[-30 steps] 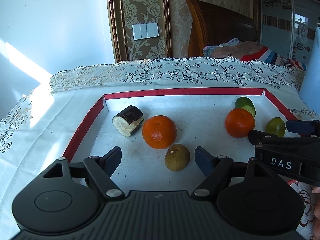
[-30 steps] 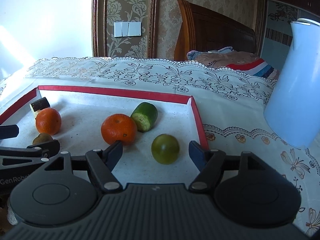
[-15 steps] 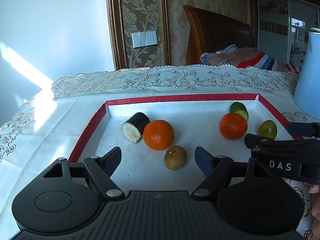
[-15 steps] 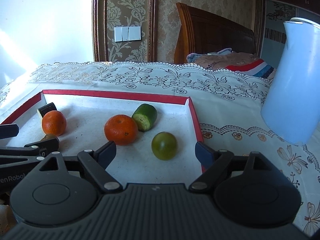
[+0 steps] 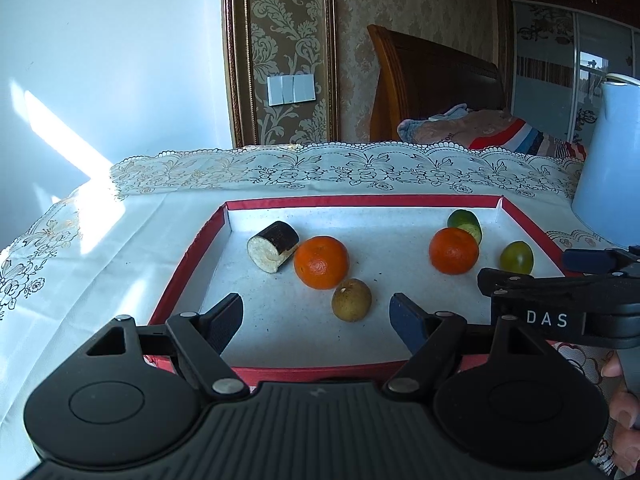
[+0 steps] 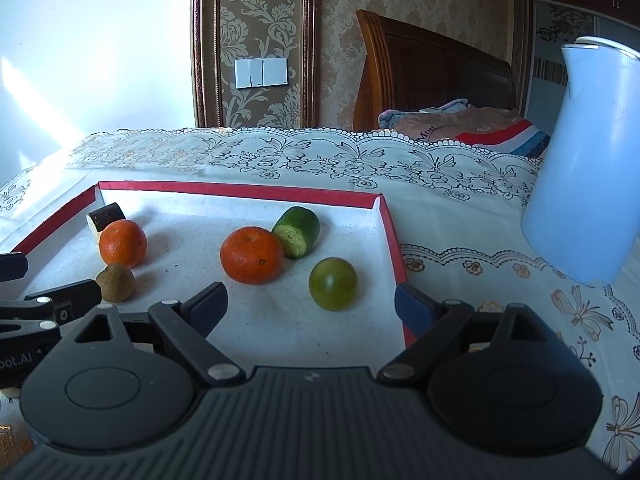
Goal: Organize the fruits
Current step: 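Withdraw both tools from the tray toward the eggplant pieces, then grasp the dark eggplant chunk with the left tool while the right tool grasps a cut eggplant slice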
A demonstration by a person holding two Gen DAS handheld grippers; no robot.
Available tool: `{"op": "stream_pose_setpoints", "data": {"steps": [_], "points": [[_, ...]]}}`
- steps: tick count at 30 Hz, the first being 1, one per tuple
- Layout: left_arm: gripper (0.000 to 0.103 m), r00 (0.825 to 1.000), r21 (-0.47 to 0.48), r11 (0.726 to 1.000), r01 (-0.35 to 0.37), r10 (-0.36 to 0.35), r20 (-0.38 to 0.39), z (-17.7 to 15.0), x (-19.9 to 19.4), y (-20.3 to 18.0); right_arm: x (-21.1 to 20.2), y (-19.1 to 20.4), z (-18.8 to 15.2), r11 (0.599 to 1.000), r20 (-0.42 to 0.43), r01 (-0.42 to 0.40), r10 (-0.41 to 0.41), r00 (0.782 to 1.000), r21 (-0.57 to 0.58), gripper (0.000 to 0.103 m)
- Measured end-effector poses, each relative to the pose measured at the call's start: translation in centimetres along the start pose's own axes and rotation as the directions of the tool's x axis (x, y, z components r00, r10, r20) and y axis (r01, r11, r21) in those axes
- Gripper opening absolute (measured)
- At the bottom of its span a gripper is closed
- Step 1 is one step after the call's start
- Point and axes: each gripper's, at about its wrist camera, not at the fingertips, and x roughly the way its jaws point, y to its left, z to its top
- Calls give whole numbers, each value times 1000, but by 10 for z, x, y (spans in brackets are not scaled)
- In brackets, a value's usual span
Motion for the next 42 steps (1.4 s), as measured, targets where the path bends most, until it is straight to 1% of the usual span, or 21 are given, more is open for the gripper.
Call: {"op": "stream_pose_setpoints", "data": {"steps": [10, 15, 18, 23, 28, 30, 34, 39, 42], "points": [[81, 1000, -34, 999, 22, -21, 16, -11, -22, 13, -19, -2, -8, 999, 10, -29, 29, 1000, 17, 95], [81, 1000, -29, 1000, 11, -10, 29, -20, -34, 22, -31, -7, -11, 997, 18, -54, 53, 998, 47, 95], [81, 999, -35, 999, 2, -1, 33, -26, -41, 30, -40, -10, -15, 997, 29, -50, 48, 998, 61, 97], [81, 999, -62, 998, 11, -9, 38, -35, -55, 46, -54, -19, -22, 989, 30, -101, 99, 995, 105, 97], [81, 999, -52, 998, 21, -19, 32, -46, -63, 58, -62, -15, -30, 988, 30, -122, 120, 992, 90, 97], [81, 999, -37, 999, 32, -31, 22, -45, -61, 56, -63, -12, -30, 988, 28, -130, 128, 991, 79, 98], [81, 998, 22, 998, 56, -57, 1, -47, -58, 47, -64, -12, -31, 990, 34, -120, 118, 992, 76, 98], [81, 998, 77, 996, 34, -29, -55, -50, -46, 38, -63, -11, -31, 988, 22, -135, 134, 991, 77, 98], [82, 997, 113, 993, -23, 32, -76, -52, -36, 34, -63, -6, -32, 988, 18, -148, 147, 989, 50, 98]]}}
